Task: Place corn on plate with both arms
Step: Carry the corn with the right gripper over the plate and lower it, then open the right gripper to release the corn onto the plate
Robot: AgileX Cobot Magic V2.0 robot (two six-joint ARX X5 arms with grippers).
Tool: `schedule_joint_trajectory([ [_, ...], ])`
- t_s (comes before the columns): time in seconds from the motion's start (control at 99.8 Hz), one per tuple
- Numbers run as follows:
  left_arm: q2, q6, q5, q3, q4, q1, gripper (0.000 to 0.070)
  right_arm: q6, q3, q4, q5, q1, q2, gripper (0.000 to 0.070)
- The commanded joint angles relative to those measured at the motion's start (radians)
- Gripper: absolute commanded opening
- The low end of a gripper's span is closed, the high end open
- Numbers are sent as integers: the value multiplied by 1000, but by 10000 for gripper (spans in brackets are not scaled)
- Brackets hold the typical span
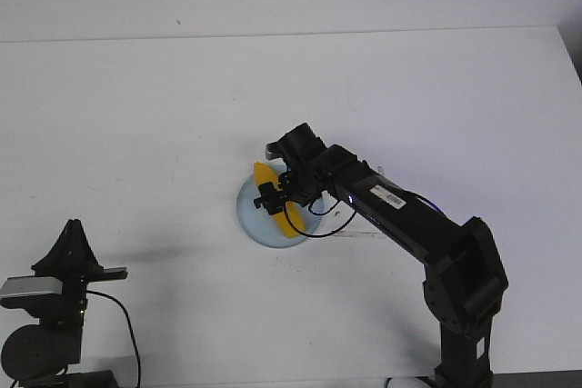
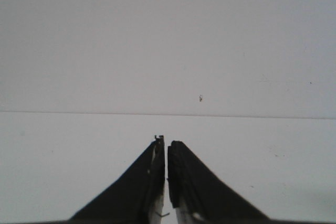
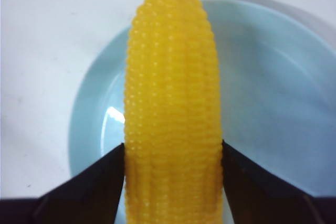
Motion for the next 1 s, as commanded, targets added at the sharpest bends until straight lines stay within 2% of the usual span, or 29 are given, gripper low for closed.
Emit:
schedule_joint_trajectory([
  [0.0, -5, -2, -2, 4, 16, 2, 1, -5, 16, 9, 19, 6, 25, 343],
  [0.241, -5, -2, -2, 4, 16, 2, 1, -3, 16, 1, 37, 13, 25, 357],
  [0.371, -5, -2, -2, 4, 16, 2, 1, -3, 16, 4, 37, 13, 25, 423],
  [0.752, -5, -2, -2, 4, 16, 2, 1, -3, 16, 8, 48, 12, -23, 429],
  [0.992, -5, -2, -2, 4, 16, 2, 1, -41, 16, 64, 126, 11, -112, 428],
])
